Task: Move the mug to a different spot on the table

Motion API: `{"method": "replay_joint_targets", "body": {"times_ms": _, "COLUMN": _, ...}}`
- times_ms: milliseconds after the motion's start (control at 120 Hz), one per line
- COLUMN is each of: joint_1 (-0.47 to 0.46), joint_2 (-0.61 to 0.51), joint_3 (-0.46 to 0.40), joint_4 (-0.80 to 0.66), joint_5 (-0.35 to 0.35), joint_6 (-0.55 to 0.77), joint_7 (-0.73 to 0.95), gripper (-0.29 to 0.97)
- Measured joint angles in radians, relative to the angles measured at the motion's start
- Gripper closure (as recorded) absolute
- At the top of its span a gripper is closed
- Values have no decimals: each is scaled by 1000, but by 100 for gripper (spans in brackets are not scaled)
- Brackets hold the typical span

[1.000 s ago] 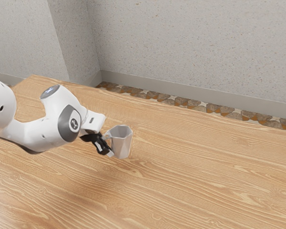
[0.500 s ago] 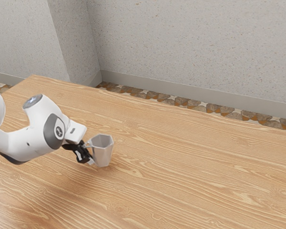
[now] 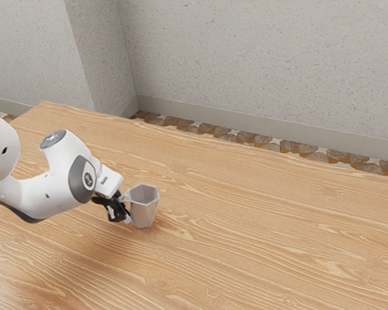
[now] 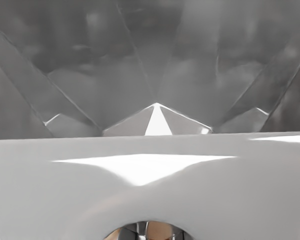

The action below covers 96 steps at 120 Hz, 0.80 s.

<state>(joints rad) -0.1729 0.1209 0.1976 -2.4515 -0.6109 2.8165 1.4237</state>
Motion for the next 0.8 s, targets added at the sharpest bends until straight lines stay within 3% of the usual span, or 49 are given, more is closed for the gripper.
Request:
{"method": "replay_joint_targets", "body": {"times_ms": 375, "joint_1": -3, "joint_2": 19, "joint_3": 0, "joint_4": 5, "joint_5": -11, "joint_6": 0, "joint_7": 37, "gripper": 75}}
{"method": "replay_joint_targets", "body": {"times_ms": 658, "joint_1": 5, "joint_2": 25, "joint_3": 0, "joint_4": 8, "joint_5": -18, "joint_6": -21, "joint_7": 54, "gripper": 31}}
{"method": "replay_joint_targets", "body": {"times_ms": 800, "joint_1": 18, "joint_2": 15, "joint_3": 1, "joint_4": 7, "joint_5": -19, "joint_6": -28, "joint_7": 60, "gripper": 16}}
